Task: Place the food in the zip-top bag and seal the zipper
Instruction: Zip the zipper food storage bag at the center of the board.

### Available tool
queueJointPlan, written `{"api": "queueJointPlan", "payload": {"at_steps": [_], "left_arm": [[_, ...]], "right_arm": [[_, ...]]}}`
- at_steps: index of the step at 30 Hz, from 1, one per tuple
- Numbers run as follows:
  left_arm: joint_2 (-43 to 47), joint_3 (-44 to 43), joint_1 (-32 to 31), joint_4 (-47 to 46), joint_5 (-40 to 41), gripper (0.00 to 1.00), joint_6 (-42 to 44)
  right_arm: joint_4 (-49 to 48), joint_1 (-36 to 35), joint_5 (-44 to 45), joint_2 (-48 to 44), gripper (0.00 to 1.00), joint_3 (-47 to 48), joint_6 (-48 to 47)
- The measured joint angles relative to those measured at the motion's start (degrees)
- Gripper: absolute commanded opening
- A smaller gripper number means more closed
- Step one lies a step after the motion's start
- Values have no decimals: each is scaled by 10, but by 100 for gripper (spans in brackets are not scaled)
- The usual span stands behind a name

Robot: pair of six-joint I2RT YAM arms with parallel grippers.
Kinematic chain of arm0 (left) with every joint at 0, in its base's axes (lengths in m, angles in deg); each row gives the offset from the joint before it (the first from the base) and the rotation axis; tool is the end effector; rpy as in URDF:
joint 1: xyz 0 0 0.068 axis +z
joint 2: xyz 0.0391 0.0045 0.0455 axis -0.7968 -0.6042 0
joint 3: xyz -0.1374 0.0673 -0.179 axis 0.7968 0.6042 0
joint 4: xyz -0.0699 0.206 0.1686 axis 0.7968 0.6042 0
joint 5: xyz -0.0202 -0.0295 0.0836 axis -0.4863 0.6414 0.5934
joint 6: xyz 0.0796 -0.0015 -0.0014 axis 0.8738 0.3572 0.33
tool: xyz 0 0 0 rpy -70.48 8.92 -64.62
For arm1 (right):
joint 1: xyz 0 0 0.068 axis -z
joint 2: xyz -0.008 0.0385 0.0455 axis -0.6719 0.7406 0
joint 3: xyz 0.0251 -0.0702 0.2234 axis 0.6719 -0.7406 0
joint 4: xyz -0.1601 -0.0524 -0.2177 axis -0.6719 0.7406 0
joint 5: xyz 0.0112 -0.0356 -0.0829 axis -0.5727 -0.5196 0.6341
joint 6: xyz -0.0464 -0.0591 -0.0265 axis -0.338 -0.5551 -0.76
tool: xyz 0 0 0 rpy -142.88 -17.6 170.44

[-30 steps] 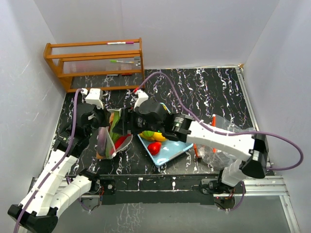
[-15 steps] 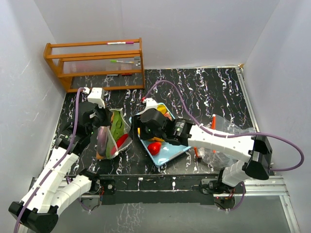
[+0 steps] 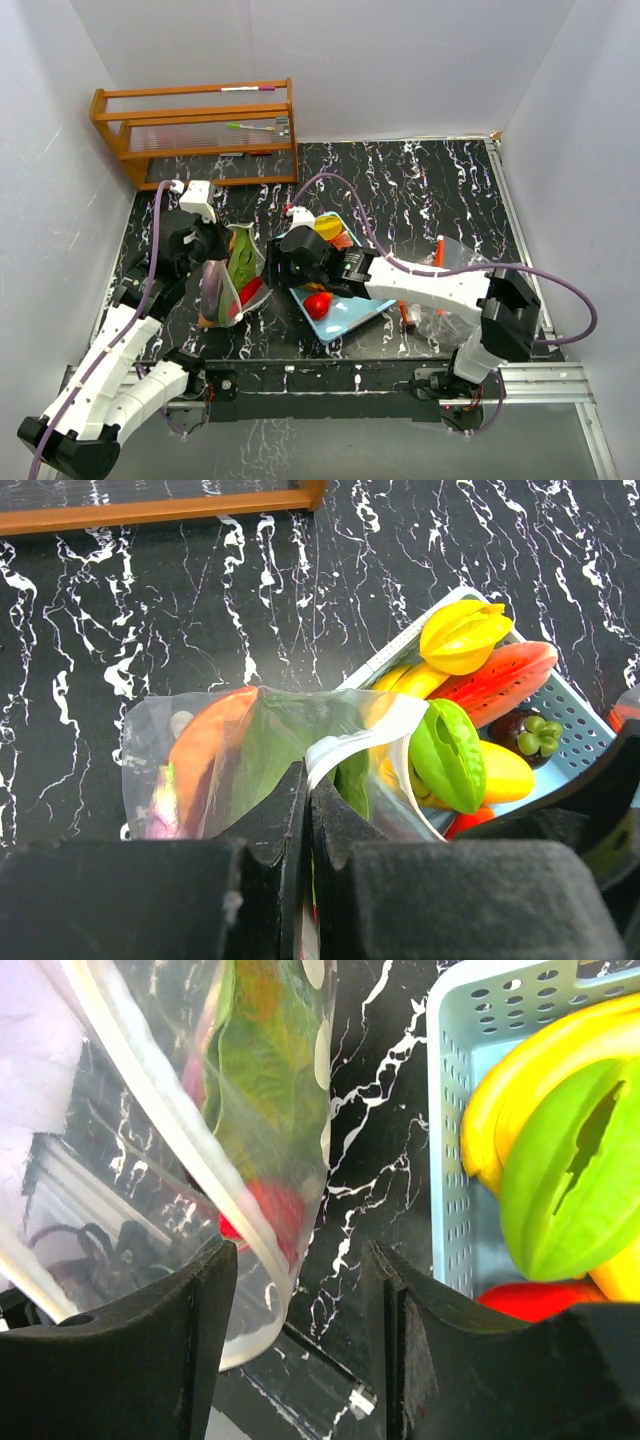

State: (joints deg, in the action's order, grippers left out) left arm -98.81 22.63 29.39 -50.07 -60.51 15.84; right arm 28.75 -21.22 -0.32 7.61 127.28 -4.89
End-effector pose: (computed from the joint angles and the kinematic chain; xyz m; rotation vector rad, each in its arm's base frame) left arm 0.2328 -0.0942 0.3207 0.0980 1.8926 -0.3568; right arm 0.1887 0.3499 0.2249 -0.2819 2.3431 0.7980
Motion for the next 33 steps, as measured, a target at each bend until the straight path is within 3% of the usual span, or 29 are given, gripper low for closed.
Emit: {"api": "queueJointPlan", "payload": {"at_steps": [3, 5, 8, 11, 17, 21, 22, 23, 27, 33], "left_arm": [[0, 1, 0, -1, -5, 0, -3], [0, 2, 0, -2, -9, 0, -5], [0, 4, 0, -5, -14, 0, -5], [0, 6, 0, -8, -17, 0, -5], [0, 19, 0, -41, -49, 0, -8], [-2, 32, 0, -71, -97, 20, -10], [-3, 35, 0, -79, -108, 33, -11], [-3, 37, 0, -82, -114, 52, -10], [1, 38, 0, -87, -142, 96, -9], [45, 34, 0, -60, -164, 97, -10]], "right_arm": [[-15, 3, -3, 14, 28, 0, -2], [-22, 5, -6, 19, 20, 0, -4], [-30, 5, -7, 19, 17, 0, -4], [-35, 5, 0, 15, 8, 0, 1], [-61, 5, 22, -48, 8, -35, 29], [-86, 5, 40, -80, 8, -52, 43], [-94, 5, 46, -81, 8, -54, 48], [-104, 5, 52, -82, 8, -60, 51], [-128, 5, 83, -82, 8, -93, 64], [-146, 10, 122, -81, 8, -107, 66]]}}
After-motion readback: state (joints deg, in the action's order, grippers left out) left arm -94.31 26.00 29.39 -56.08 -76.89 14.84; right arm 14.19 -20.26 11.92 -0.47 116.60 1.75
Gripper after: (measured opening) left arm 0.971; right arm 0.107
